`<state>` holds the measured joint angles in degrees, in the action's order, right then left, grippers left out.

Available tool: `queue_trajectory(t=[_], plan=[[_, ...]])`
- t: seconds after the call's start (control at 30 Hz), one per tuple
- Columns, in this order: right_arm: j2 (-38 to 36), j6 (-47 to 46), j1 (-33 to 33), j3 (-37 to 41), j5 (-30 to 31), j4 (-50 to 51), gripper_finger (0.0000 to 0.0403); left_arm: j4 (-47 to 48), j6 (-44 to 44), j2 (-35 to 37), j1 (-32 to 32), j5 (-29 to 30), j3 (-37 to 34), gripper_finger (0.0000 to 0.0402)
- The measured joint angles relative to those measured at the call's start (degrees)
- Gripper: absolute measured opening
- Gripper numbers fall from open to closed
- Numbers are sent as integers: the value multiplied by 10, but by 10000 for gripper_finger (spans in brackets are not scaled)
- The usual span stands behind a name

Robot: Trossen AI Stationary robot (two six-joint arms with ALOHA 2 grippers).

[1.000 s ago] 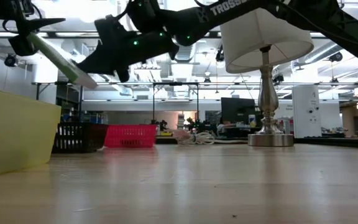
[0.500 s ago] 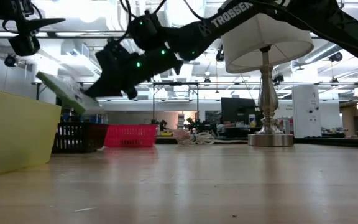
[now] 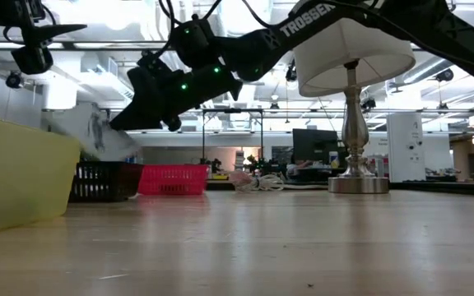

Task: Pick and place items into bin
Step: Put the card reader box into the black bin, then return to Home Position

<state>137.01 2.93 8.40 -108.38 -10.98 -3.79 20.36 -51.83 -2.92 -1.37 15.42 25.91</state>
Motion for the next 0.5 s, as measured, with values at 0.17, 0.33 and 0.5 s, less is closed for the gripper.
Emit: queue_trajectory(t=[0.17, 0.33, 0.5], plan=[[0, 0, 0, 0, -1, 1, 93, 0, 0, 0, 0, 0, 0, 176], [0, -17, 0, 0, -16, 3, 129, 0, 0, 0, 0, 0, 0, 176], [-12, -77, 0, 0, -40, 8, 148, 0, 2, 0, 0, 0, 0, 176]])
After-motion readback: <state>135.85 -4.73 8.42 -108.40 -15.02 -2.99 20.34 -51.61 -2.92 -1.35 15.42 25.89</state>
